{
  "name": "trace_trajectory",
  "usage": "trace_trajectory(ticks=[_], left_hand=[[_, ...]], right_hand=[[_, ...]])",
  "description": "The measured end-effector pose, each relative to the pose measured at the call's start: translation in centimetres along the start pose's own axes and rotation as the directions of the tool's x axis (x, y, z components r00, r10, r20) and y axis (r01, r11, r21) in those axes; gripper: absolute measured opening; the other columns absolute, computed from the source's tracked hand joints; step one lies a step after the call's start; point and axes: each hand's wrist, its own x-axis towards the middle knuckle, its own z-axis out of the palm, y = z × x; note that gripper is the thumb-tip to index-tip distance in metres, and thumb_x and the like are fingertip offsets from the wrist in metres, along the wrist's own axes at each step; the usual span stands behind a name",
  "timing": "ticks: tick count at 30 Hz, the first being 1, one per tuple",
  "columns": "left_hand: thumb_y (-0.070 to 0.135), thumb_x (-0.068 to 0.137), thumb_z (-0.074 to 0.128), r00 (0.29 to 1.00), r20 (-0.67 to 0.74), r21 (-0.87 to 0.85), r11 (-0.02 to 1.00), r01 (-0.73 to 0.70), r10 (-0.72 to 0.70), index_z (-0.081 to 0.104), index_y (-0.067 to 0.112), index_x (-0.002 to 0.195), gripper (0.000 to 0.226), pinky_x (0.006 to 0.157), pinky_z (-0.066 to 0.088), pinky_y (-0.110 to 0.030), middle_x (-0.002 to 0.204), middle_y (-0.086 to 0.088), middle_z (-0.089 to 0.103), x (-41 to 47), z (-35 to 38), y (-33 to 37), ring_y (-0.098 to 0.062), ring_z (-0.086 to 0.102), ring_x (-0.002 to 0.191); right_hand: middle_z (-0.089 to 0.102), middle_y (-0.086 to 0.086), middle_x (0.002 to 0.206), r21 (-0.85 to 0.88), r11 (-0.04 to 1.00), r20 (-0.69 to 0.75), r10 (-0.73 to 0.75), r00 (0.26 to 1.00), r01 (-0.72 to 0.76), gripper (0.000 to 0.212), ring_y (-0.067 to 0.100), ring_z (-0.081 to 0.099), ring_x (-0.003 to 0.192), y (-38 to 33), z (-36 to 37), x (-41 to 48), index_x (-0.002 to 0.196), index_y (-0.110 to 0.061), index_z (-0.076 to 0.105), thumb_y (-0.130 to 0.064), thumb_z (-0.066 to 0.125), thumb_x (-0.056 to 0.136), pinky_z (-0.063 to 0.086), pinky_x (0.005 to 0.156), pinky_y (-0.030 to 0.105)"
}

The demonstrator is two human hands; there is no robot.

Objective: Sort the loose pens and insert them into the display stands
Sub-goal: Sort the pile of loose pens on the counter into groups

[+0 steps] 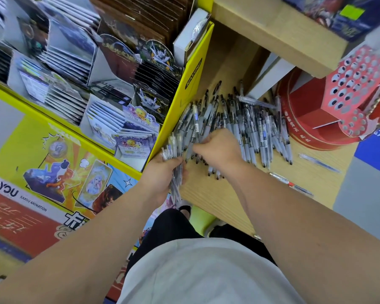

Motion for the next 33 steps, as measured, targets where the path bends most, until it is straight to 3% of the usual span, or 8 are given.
trace_trajectory(ticks=[3, 6, 10, 12, 16, 23, 29, 33], left_hand=[[0.007, 0.099, 0.06, 1.0, -0.009, -0.033, 0.999, 0.01, -0.01, 0.051, -0.009, 0.131, 0.037, 0.057, 0.055, -0.034, 0.083, -0.012, 0.065, -0.1, 0.8, 0.2, -0.023, 0.064, 0.064], [0.008, 0.099, 0.061, 1.0, 0.01, -0.094, 0.996, 0.005, -0.004, 0.045, -0.011, 0.138, 0.046, 0.059, 0.057, -0.036, 0.086, -0.015, 0.07, -0.6, 1.8, 0.3, -0.023, 0.068, 0.067], [0.005, 0.099, 0.058, 0.997, 0.075, -0.134, 0.991, -0.018, 0.028, 0.056, -0.015, 0.119, 0.028, 0.063, 0.057, -0.042, 0.109, -0.034, 0.063, -1.7, 3.3, 0.1, -0.034, 0.068, 0.076], [0.01, 0.1, 0.059, 0.994, 0.099, -0.146, 0.989, -0.037, 0.052, 0.062, -0.009, 0.105, 0.02, 0.061, 0.053, -0.04, 0.106, -0.03, 0.061, -2.7, 3.9, -0.2, -0.032, 0.065, 0.076], [0.013, 0.102, 0.054, 0.976, 0.144, -0.107, 0.983, -0.148, 0.162, 0.062, 0.002, 0.116, 0.019, 0.062, 0.049, -0.035, 0.1, -0.019, 0.067, -5.0, 4.5, -0.9, -0.024, 0.065, 0.078], [0.007, 0.1, 0.058, 0.971, 0.004, -0.106, 0.966, -0.236, 0.237, 0.062, 0.012, 0.12, 0.021, 0.048, 0.042, -0.028, 0.086, -0.012, 0.063, -7.2, 2.8, -0.3, -0.02, 0.056, 0.061], [0.021, 0.082, 0.068, 0.965, 0.095, -0.142, 0.963, -0.231, 0.245, 0.061, 0.014, 0.12, 0.04, 0.05, 0.048, -0.029, 0.082, -0.006, 0.062, -8.8, 0.0, 1.3, -0.018, 0.06, 0.061], [0.018, 0.089, 0.07, 0.946, 0.109, -0.095, 0.951, -0.296, 0.305, 0.06, 0.012, 0.129, 0.042, 0.051, 0.048, -0.028, 0.087, -0.007, 0.059, -8.9, -2.3, 2.4, -0.019, 0.059, 0.063]], right_hand=[[0.072, 0.016, 0.075, 0.023, 0.999, 0.035, -0.045, 0.998, 0.044, 0.022, 0.023, 0.068, 0.062, 1.3, -1.1, -1.6, 0.074, -0.001, 0.072, -0.023, 0.075, 0.073, 0.059, 0.059, 0.04], [0.07, 0.017, 0.068, 0.071, 0.995, 0.155, -0.084, 0.984, 0.074, 0.018, 0.02, 0.06, 0.053, 2.0, -2.0, -3.4, 0.07, -0.004, 0.071, -0.021, 0.077, 0.071, 0.052, 0.053, 0.039], [0.07, 0.015, 0.069, 0.045, 0.989, 0.215, -0.149, 0.965, 0.142, 0.023, 0.026, 0.066, 0.06, 2.4, -2.7, -4.6, 0.071, -0.005, 0.071, -0.027, 0.077, 0.07, 0.052, 0.055, 0.04], [0.067, 0.016, 0.066, 0.055, 0.986, 0.216, -0.167, 0.962, 0.159, 0.027, 0.017, 0.054, 0.05, 2.6, -2.9, -4.8, 0.07, -0.004, 0.069, -0.029, 0.076, 0.065, 0.046, 0.051, 0.037], [0.053, 0.012, 0.054, 0.079, 0.972, 0.256, -0.234, 0.938, 0.221, 0.042, 0.017, 0.046, 0.05, 2.9, -3.1, -5.2, 0.071, 0.004, 0.063, -0.035, 0.075, 0.06, 0.038, 0.053, 0.035], [0.06, -0.005, 0.056, 0.212, 0.911, 0.384, -0.41, 0.827, 0.353, 0.025, 0.002, 0.044, 0.046, 1.6, -3.8, -6.8, 0.067, -0.016, 0.071, -0.035, 0.085, 0.076, 0.037, 0.049, 0.021], [0.068, -0.002, 0.084, 0.322, 0.921, 0.214, -0.295, 0.931, 0.218, 0.023, 0.008, 0.061, 0.065, 0.6, -4.0, -3.7, 0.105, -0.017, 0.07, -0.036, 0.07, 0.092, 0.051, 0.06, 0.025], [0.069, 0.011, 0.116, 0.285, 0.946, 0.138, -0.199, 0.97, 0.153, 0.062, 0.012, 0.063, 0.061, -0.7, -2.2, 0.4, 0.148, -0.018, 0.044, -0.032, 0.069, 0.093, 0.049, 0.058, 0.026]])
